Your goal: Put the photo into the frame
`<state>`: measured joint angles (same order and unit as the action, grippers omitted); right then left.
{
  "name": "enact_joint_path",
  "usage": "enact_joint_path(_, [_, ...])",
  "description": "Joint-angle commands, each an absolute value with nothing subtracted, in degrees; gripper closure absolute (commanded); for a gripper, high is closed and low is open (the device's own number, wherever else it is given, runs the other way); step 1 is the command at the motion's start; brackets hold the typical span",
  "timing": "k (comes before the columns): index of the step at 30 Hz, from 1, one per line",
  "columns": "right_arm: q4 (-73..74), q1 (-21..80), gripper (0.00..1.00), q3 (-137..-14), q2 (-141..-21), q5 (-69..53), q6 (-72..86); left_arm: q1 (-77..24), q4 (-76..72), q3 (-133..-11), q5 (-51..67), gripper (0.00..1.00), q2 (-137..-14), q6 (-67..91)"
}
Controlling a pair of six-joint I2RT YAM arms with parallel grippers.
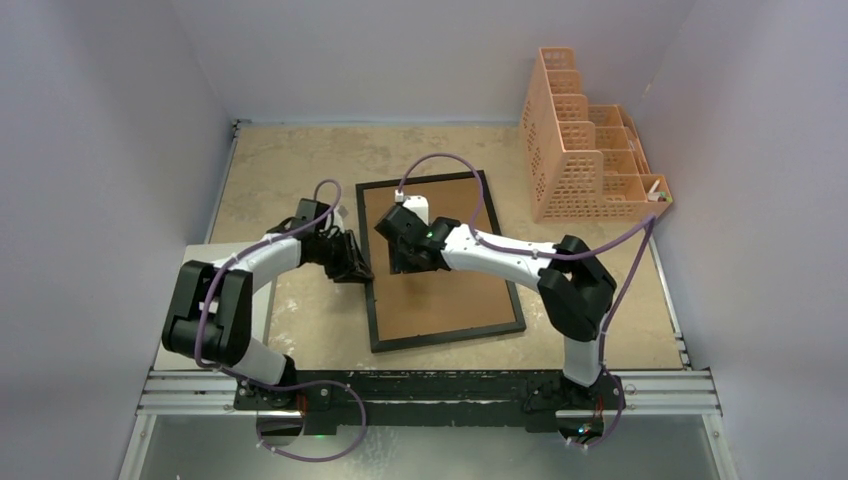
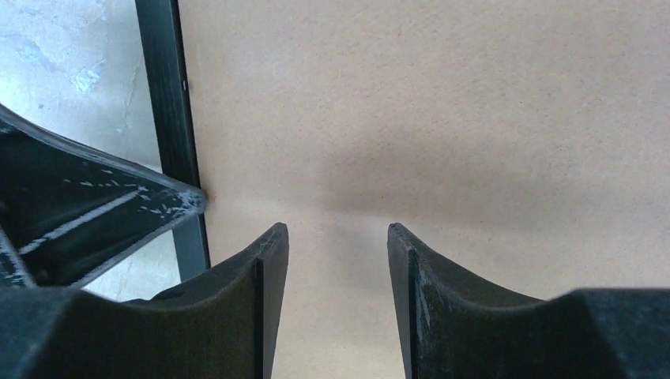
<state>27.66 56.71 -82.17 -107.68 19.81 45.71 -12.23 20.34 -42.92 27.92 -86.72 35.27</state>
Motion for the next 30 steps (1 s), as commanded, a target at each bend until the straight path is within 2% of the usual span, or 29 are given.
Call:
enact_joint_path(1, [25.8,56.6,0.48,-86.0,-110.2,17.6,41.1,-10.6,20.2,-49.5,28.6,0.77,-84.1,33.4])
enact_joint_path(9, [27.6,56.1,0.46,-93.1,-117.1,15.9,39.4,-7.3,20.4,-52.8,28.9,0.66,-88.0,33.3])
enact_joint_path(17, [32.5,55.4,0.48,-102.8,-124.6,17.6,40.0,-6.4,17.4,-57.5,29.6,0.64,-97.2,35.0])
enact_joint_path(20, [34.2,54.8,0.49,-104.6,-126.1,18.4,41.0,-6.4,15.8,-58.5,31.0,0.67,-99.9,35.7])
enact_joint_path(23, [33.7,54.2,0.53,-104.8,-126.2,18.4,41.2,-6.4,15.6,-58.9,31.0,0.75,-102.1,35.8])
enact_joint_path(30, [31.7,54.0,0.55,-107.7,-127.3,16.8,39.1,-6.4,14.5,-54.8,30.0,0.87,-103.9,35.4])
